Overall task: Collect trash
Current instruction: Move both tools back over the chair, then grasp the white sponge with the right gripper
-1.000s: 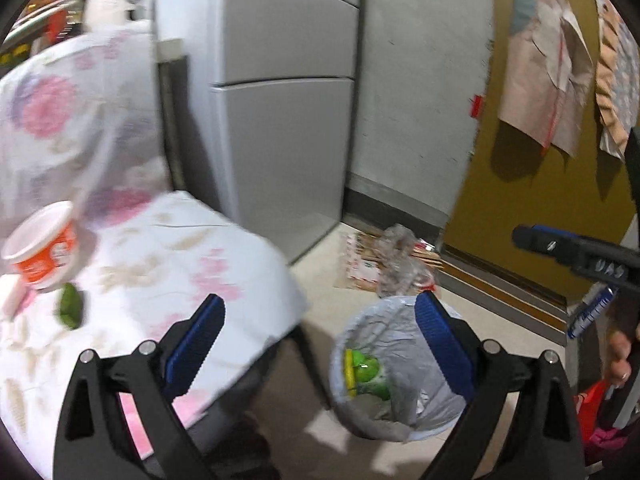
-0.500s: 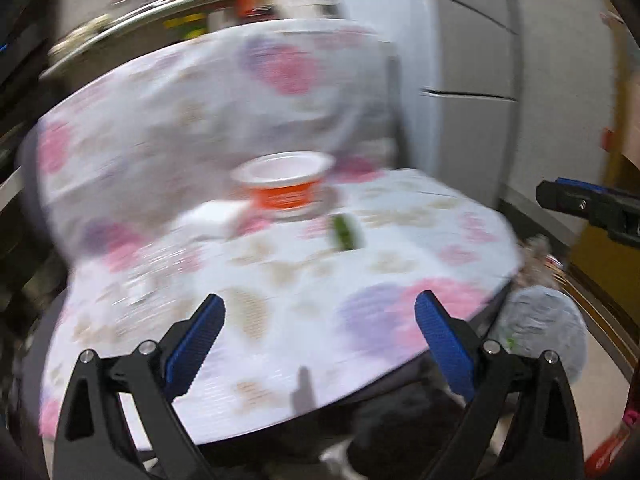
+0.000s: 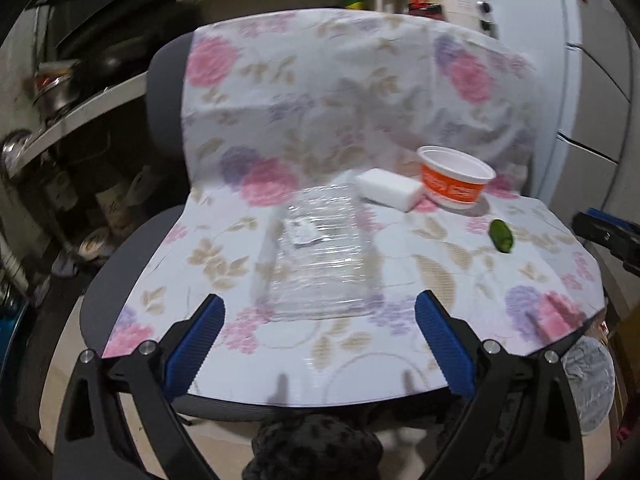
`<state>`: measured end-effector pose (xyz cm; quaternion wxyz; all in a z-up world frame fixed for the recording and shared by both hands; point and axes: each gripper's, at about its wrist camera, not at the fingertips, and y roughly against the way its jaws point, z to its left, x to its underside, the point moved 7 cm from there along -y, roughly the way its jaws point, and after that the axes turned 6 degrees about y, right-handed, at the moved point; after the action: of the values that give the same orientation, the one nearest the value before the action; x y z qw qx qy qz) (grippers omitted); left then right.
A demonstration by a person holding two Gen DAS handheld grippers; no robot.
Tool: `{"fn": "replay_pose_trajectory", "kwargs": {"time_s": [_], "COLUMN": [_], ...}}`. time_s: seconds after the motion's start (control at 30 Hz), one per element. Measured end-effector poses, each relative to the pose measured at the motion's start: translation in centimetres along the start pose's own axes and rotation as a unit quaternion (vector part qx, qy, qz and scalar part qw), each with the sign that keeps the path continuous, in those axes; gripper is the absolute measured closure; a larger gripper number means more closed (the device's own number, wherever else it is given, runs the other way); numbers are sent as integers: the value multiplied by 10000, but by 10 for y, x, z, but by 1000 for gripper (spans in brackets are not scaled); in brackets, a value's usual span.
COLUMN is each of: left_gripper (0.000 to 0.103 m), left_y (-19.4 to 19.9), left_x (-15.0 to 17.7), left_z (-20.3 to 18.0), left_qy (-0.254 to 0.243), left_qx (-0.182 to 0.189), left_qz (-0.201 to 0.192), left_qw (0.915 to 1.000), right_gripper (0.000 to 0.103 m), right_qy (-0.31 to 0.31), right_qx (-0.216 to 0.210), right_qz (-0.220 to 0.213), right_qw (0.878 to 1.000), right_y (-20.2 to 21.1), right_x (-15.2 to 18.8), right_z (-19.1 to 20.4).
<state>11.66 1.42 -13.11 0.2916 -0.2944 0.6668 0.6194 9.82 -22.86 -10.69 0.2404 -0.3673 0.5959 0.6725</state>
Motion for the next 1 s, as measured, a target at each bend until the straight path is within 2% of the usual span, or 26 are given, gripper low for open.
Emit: {"fn": "replay_pose_trajectory", "kwargs": {"time_s": [0.1,0.17,0.27,0.4,0.6,0.83,1.0], "left_gripper": [10,10,10,10,10,10,10], "left_y": [-7,-11,-18,-35,-51,-79,-100], "left_x": [-1,-6,-8,-5,-10,-28,-37], "left_z": [10,16,19,19,33,60,79], "left_qy": [-24,47,181,119,211,409,557], "left_qx": [-188,-198,-92,-39,-99,-384,-513], "left_qz": [131,108,80,189,211,189,262], "left_qw": [9997,9997,9998,9997,9995,9982,9968], "right_gripper": [51,51,51,51,51,52,57], "right_qy": [-249,-304,-81,89,119,454,593], "right_qx": [188,134,249,334,65,-372,-303], "right_qz": [257,415,334,223,449,660,963], "right_qw": [9992,9986,9991,9992,9989,9961,9931], "right_y": [-16,-24,-26,-30,-60,-137,-198], "right_x": [1,0,-4,1,-1,-33,-49], "right_z": [-10,-12,-10,-12,-14,16,33]}}
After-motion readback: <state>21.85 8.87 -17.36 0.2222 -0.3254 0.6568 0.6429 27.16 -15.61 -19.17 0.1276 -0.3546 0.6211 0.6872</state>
